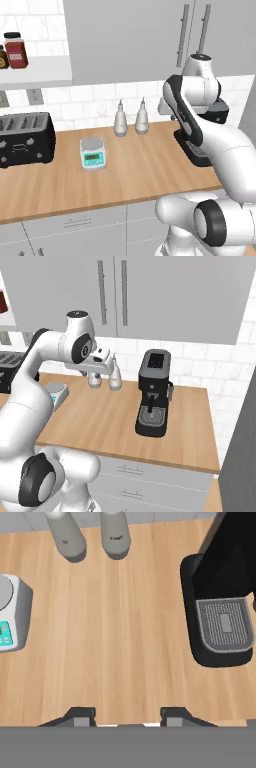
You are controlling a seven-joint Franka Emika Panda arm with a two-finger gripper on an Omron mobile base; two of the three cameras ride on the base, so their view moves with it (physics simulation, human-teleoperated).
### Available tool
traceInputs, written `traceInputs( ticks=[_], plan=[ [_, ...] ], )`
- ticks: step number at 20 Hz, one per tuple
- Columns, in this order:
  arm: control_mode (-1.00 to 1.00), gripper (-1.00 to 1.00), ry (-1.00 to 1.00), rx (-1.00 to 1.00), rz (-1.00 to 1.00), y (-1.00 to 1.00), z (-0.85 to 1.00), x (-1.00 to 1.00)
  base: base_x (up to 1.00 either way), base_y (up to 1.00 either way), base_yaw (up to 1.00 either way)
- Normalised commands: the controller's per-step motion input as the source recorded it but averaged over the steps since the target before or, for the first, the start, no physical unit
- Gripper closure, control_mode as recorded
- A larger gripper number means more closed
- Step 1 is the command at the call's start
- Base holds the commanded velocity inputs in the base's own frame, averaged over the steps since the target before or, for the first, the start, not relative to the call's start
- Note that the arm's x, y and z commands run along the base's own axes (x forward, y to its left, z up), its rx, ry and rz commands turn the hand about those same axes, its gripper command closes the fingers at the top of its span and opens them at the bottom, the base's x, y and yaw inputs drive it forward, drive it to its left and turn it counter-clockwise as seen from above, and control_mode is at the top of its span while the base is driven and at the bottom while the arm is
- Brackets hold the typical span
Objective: Navigate to the stand mixer.
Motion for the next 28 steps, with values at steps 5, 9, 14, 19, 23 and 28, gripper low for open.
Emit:
traceInputs(
  ticks=[5,9,14,19,23,28],
  plan=[
    [1.0,-1.0,0.0,0.0,0.0,0.0,0.0,0.0,-0.07,0.0,0.0],
    [1.0,-1.0,0.0,0.0,0.0,0.0,0.0,0.0,-0.51,0.0,0.02],
    [1.0,-1.0,0.0,0.0,0.0,0.0,0.0,0.0,-0.6,0.0,0.31],
    [1.0,-1.0,0.0,0.0,0.0,0.0,0.0,0.0,-0.41,0.0,0.4],
    [1.0,-1.0,0.0,0.0,0.0,0.0,0.0,0.0,-0.36,-0.04,0.47],
    [1.0,-1.0,0.0,0.0,0.0,0.0,0.0,0.0,-0.33,0.0,0.6]
  ],
)
